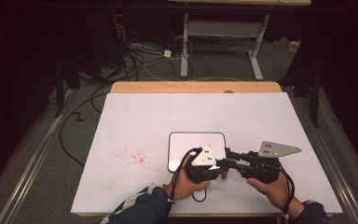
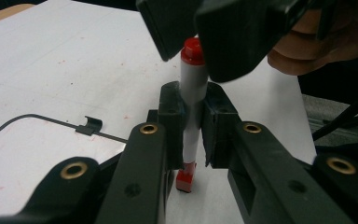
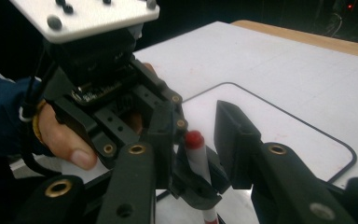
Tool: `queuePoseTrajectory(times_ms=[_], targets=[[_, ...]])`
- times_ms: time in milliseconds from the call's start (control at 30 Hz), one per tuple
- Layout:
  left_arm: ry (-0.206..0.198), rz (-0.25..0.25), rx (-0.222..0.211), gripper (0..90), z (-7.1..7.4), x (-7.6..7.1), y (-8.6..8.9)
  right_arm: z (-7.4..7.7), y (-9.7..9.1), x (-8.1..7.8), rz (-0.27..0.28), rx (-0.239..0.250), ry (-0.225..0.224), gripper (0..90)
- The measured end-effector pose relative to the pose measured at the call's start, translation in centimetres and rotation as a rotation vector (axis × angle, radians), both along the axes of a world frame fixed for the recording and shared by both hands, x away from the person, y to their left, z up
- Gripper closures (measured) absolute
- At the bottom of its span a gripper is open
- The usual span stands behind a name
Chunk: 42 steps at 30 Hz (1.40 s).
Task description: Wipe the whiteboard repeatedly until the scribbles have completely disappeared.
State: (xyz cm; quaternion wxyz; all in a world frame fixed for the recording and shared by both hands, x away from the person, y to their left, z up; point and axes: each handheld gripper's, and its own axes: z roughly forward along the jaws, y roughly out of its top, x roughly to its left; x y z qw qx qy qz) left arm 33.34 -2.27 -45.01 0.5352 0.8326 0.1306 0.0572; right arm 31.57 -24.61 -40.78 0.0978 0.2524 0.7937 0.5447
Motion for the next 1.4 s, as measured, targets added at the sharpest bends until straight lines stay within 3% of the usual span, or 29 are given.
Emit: queuePoseTrajectory(times_ms=[67, 167, 233, 333, 467, 700, 767, 833, 900, 967, 1100, 1167, 1233, 1300, 1400], targets=[[0.000, 0.000, -0.002, 78.0, -0.1, 0.0, 0.0, -0.1, 0.2, 0.0, -0.008, -0.026, -0.013, 67.3], [-0.008, -0.005, 0.004, 77.9, -0.1, -0.1, -0.1, -0.5, 0.5, -0.1, -0.002, -0.074, -0.038, 73.1], [-0.010, -0.005, 0.006, 78.1, 0.0, 0.0, -0.1, -0.5, 0.5, -0.2, -0.001, -0.073, -0.042, 72.3], [0.002, 0.001, -0.022, 78.1, 0.5, 0.3, 0.4, 0.1, -0.4, -0.3, 0.004, -0.027, -0.049, 57.7], [0.026, 0.014, -0.070, 78.2, 1.3, 0.9, 0.9, -0.2, -1.7, -0.2, -0.019, -0.030, -0.040, 56.7], [0.061, 0.002, -0.095, 78.2, 1.9, 1.8, 0.2, -2.1, -1.4, 0.4, -0.009, -0.158, -0.013, 57.6], [0.061, -0.006, -0.087, 78.2, 2.0, 1.9, -0.2, -2.4, -0.8, 0.6, -0.028, -0.205, -0.034, 63.1], [0.070, -0.020, -0.092, 78.2, 2.1, 2.0, -0.6, -2.5, -0.6, 0.8, -0.029, -0.206, -0.047, 68.6], [0.064, -0.018, -0.084, 78.1, 2.1, 2.2, -1.0, -2.4, -0.4, 1.0, -0.027, -0.209, -0.058, 80.8], [0.069, 0.000, -0.082, 76.7, 2.1, 2.4, -1.2, -2.4, -0.2, 1.2, -0.042, -0.225, -0.063, 81.2], [0.006, 0.086, -0.019, 48.2, 2.9, 2.7, -0.2, -2.3, -0.5, 2.1, -0.067, -0.206, 0.000, 81.2], [-0.037, 0.136, 0.008, 35.4, 3.6, 2.5, 1.2, -2.6, -0.9, 3.1, -0.081, -0.180, 0.097, 81.2], [-0.096, 0.187, 0.024, 30.0, 4.4, 2.1, 3.4, -2.9, -1.4, 4.1, -0.118, -0.155, 0.183, 81.1], [-0.161, 0.256, 0.061, 28.2, 4.8, 1.5, 6.2, -3.4, -1.7, 5.2, -0.116, -0.133, 0.298, 81.1], [-0.183, 0.329, 0.101, 27.1, 4.5, 0.8, 9.7, -3.8, -1.7, 6.4, -0.142, -0.157, 0.371, 80.9]])
